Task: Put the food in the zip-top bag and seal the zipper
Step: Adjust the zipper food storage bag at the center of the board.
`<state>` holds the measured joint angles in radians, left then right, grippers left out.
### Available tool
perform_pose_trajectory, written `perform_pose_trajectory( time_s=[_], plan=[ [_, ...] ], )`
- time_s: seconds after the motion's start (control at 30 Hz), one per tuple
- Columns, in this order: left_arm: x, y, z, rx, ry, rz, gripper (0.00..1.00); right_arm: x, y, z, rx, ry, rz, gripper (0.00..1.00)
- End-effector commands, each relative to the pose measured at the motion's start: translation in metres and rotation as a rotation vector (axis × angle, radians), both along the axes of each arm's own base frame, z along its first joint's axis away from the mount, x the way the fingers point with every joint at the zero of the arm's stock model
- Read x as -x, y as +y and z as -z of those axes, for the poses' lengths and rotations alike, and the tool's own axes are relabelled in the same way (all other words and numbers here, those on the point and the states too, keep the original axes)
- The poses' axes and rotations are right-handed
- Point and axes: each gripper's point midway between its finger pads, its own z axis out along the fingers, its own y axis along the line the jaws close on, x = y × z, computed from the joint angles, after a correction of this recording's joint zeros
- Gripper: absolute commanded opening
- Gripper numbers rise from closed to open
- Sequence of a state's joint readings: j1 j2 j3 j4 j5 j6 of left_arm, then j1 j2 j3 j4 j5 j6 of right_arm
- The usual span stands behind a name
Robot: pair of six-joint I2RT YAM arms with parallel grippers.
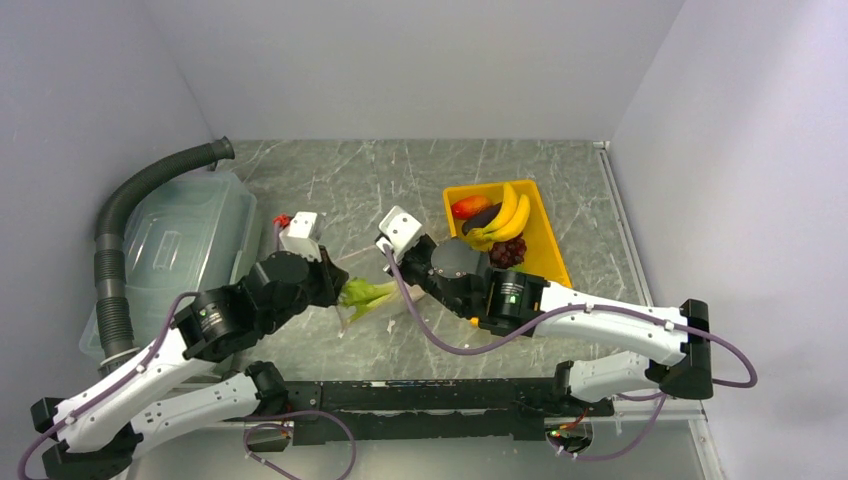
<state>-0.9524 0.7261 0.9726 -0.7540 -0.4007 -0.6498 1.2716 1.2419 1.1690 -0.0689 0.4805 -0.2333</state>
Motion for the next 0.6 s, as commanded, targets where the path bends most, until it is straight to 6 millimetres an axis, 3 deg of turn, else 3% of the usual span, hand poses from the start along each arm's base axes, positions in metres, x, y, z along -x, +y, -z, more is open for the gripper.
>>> perform_pose_trajectory(
  time_s=[0.0,0.23,0.37,0.57],
  plan=[
    [0.006,0.031,0.015,-0.049,0.036,-0.101,0.08,-0.013,-0.007,-0.060,-0.136,-0.091,0.062,0.00],
    [0.009,0.035,-0.003,-0.047,-0.019,-0.060,0.33,0.005,-0.006,-0.061,-0.142,-0.071,-0.050,0.00],
    [0.007,0.029,-0.023,-0.040,-0.076,-0.006,0.41,0.022,-0.008,-0.048,-0.093,-0.040,-0.144,0.00],
    [-0.001,0.011,-0.049,-0.020,-0.160,0.059,0.46,0.046,-0.003,-0.009,-0.006,0.038,-0.278,0.00]
  ],
)
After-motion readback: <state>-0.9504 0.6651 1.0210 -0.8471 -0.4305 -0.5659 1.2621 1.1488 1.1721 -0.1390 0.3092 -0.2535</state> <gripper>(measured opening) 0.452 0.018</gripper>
